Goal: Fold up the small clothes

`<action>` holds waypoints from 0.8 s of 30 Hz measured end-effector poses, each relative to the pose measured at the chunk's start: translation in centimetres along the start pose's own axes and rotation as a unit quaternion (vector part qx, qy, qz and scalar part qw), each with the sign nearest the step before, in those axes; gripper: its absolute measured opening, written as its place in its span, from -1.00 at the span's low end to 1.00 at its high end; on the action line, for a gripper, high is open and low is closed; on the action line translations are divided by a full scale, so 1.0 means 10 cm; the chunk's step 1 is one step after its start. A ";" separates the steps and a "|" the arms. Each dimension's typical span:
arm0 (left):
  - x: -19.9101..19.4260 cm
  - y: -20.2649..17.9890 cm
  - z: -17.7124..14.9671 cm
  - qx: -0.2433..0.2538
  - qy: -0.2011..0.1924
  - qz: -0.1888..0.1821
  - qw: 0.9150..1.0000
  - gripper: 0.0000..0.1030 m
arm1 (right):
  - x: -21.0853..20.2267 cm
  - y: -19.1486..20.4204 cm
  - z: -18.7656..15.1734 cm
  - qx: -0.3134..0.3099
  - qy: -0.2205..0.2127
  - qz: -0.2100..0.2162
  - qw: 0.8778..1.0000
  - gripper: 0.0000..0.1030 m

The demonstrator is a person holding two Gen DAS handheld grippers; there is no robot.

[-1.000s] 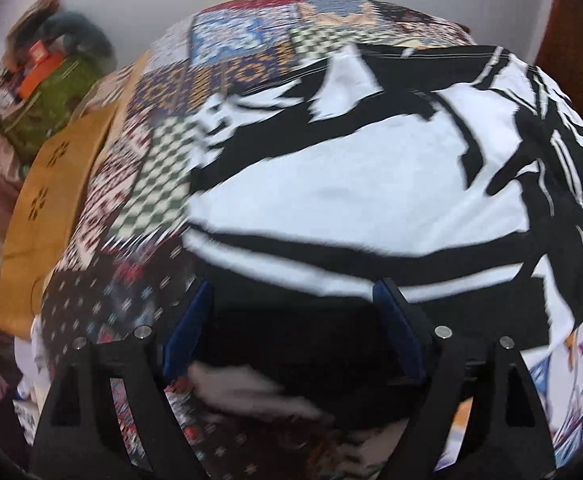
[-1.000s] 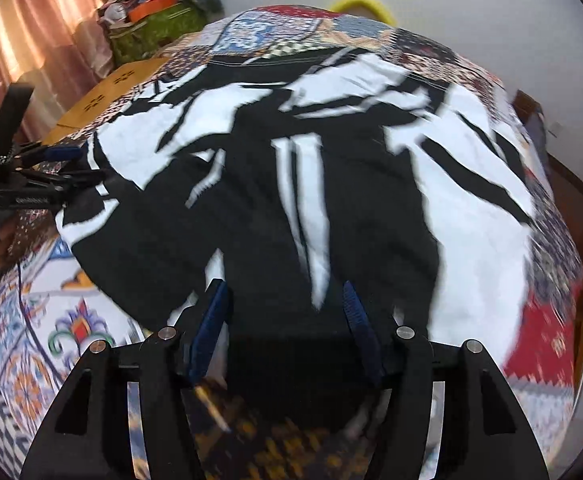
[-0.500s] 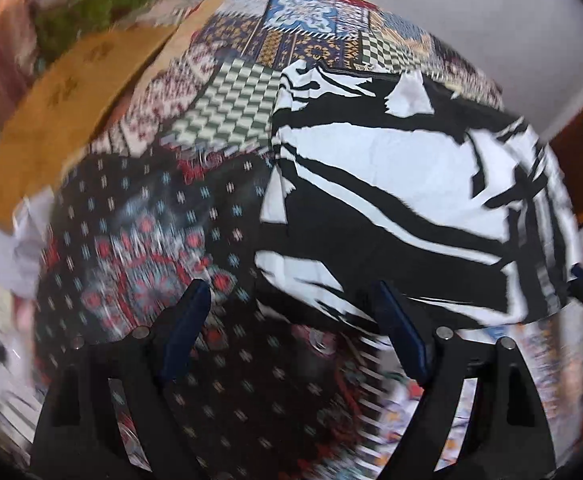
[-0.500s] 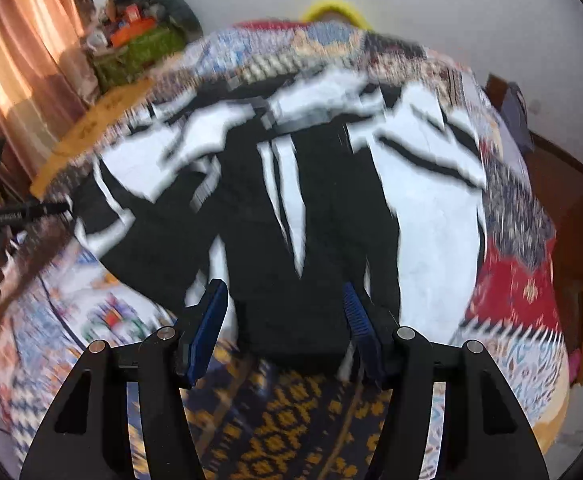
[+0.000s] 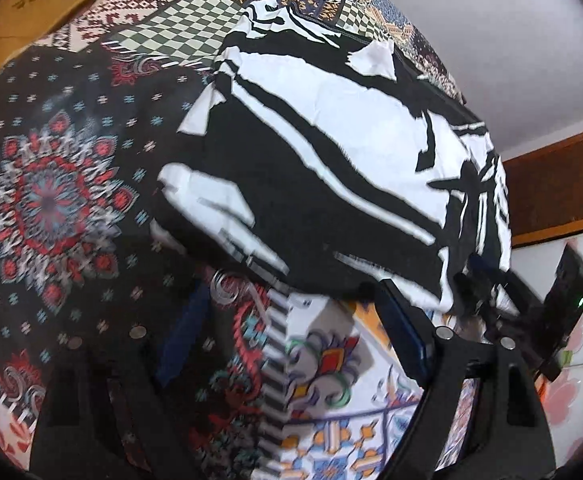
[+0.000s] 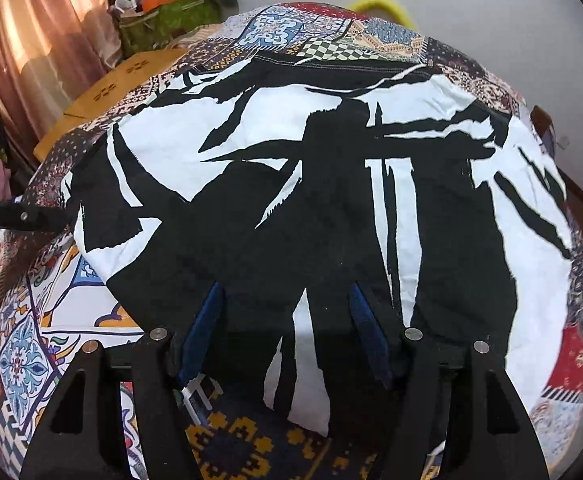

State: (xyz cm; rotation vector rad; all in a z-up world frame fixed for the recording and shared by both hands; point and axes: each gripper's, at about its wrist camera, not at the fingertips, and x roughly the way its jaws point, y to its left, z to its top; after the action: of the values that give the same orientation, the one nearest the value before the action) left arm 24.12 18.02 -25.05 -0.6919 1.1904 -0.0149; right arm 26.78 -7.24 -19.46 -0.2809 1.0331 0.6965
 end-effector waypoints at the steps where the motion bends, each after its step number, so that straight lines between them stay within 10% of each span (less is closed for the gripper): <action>1: 0.03 -0.01 0.04 -0.003 -0.001 -0.008 1.000 0.63 | 0.00 -0.02 -0.01 0.006 0.000 0.007 1.000 0.21; 10: 0.18 -0.06 0.42 -0.003 -0.041 0.011 0.999 0.24 | -0.01 -0.05 -0.10 0.019 -0.003 0.030 0.999 0.23; 17: 0.15 -0.04 0.60 -0.009 -0.071 0.048 0.996 -0.55 | -0.03 -0.02 -0.12 0.029 -0.002 0.037 0.999 0.24; 24: -0.35 -0.25 0.39 0.066 -0.135 0.128 0.980 -0.70 | -0.17 -0.07 -0.13 0.049 0.004 0.082 0.995 0.21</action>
State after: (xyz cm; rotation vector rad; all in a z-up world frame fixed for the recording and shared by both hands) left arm 26.90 19.21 -20.11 -0.4049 0.9985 0.2078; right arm 25.79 -9.10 -18.68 -0.1149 1.1027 0.7904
